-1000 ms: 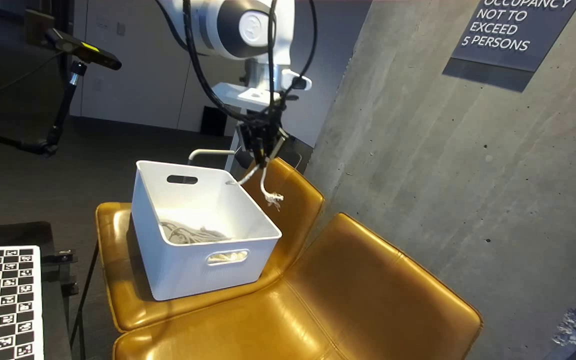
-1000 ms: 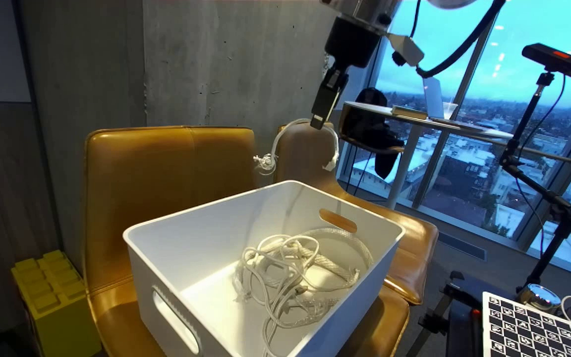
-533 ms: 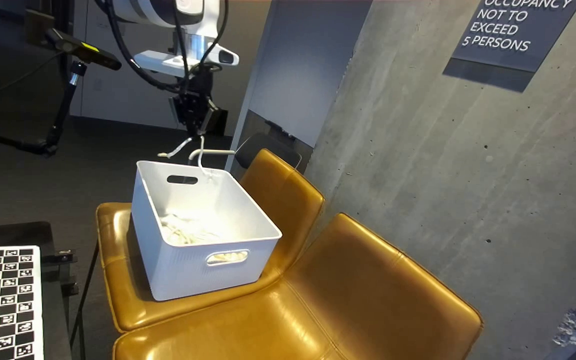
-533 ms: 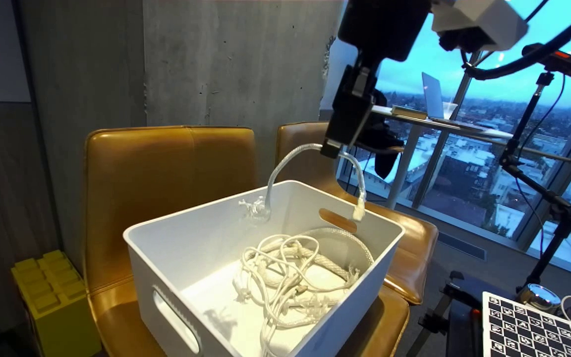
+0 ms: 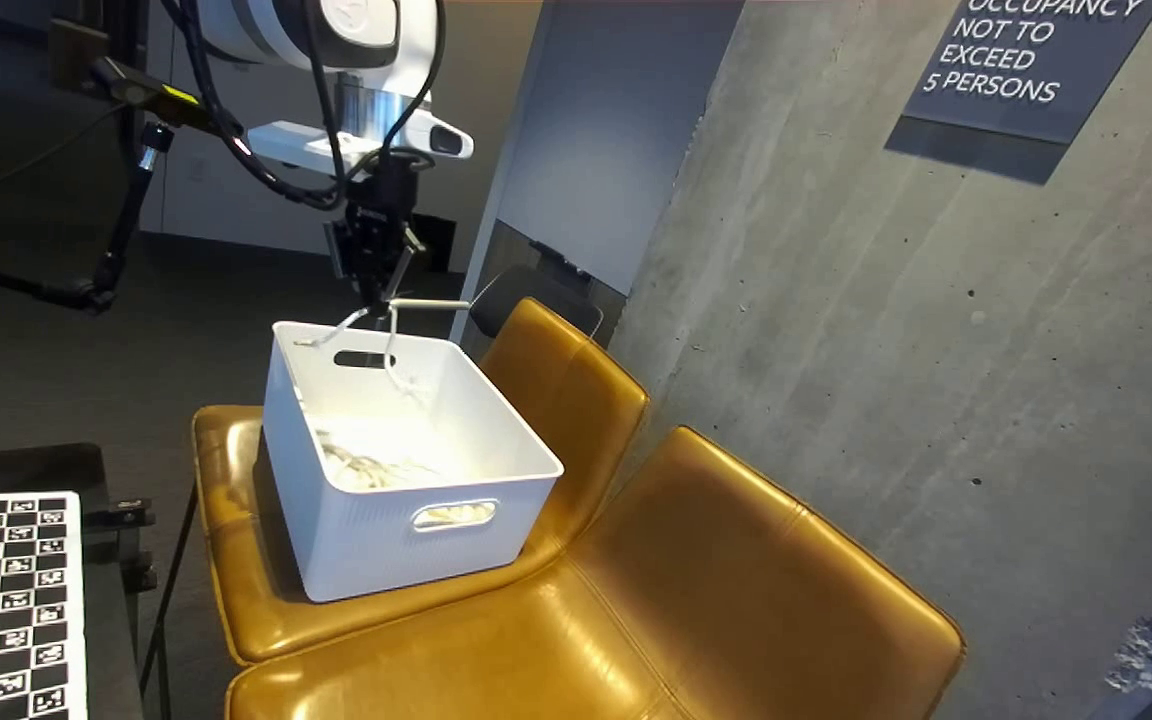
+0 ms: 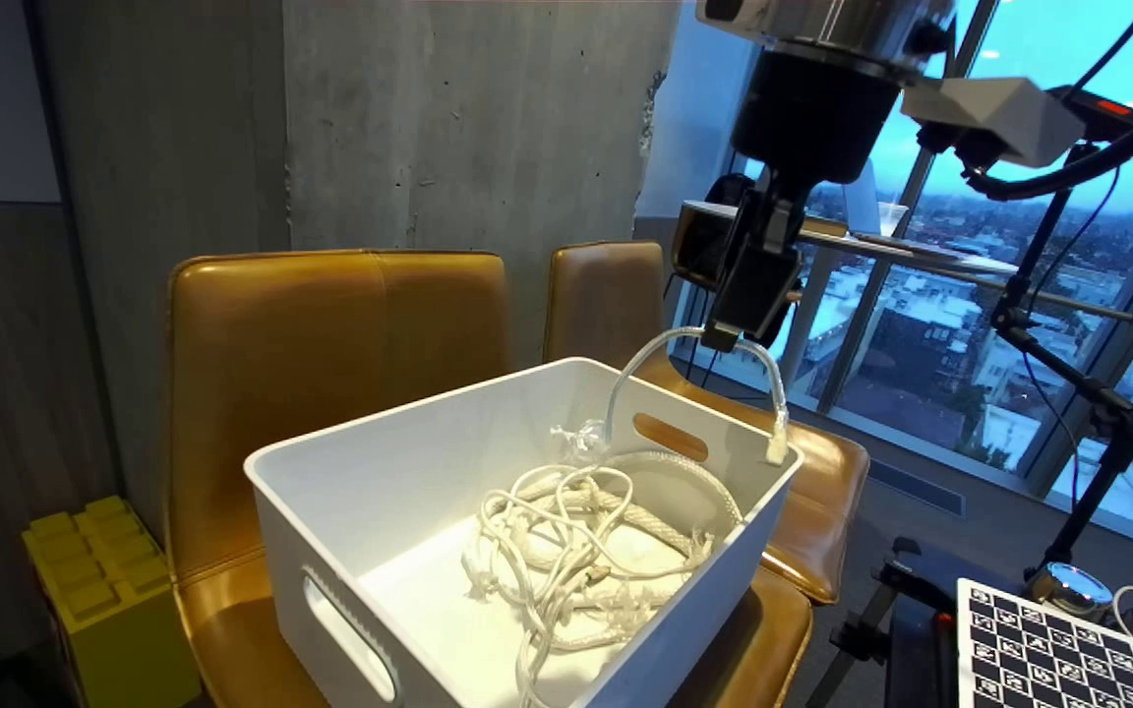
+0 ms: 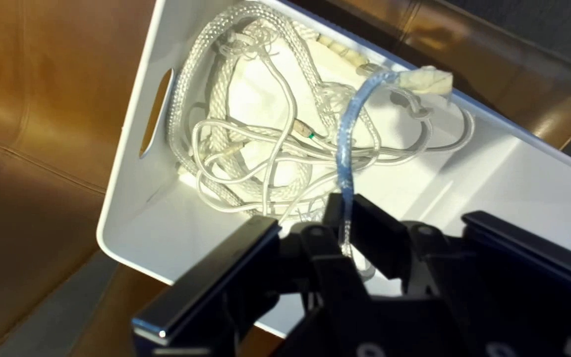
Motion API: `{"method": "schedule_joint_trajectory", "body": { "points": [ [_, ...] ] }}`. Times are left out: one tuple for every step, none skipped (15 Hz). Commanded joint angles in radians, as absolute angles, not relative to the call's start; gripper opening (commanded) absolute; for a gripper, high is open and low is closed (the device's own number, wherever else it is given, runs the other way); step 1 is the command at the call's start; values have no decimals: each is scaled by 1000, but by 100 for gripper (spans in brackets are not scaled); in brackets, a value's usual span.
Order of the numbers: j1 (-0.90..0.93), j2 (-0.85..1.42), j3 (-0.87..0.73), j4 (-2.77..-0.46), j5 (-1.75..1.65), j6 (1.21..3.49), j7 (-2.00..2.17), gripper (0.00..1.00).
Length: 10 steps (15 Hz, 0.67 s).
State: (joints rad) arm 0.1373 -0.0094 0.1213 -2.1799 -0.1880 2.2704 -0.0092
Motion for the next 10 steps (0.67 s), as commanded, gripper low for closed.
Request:
{"method": "schedule_joint_trajectory", "body": {
  "points": [
    [115, -44, 108, -2211, -161, 2286, -46, 37],
    [111, -44, 105, -2213, -159, 2287, -48, 43],
    [107, -43, 103, -2214, -154, 2290, -51, 49],
    [104, -43, 103, -2215, -151, 2288, -53, 57],
    [100, -43, 101, -2217, -145, 2290, -58, 64],
    [98, -43, 99, -2220, -140, 2291, -62, 72],
    [95, -41, 97, -2222, -136, 2292, -65, 79],
    [93, -41, 95, -2225, -131, 2292, -68, 85],
    [91, -41, 93, -2229, -125, 2292, -73, 93],
    [88, -42, 91, -2231, -119, 2292, -79, 99]
  ]
}}
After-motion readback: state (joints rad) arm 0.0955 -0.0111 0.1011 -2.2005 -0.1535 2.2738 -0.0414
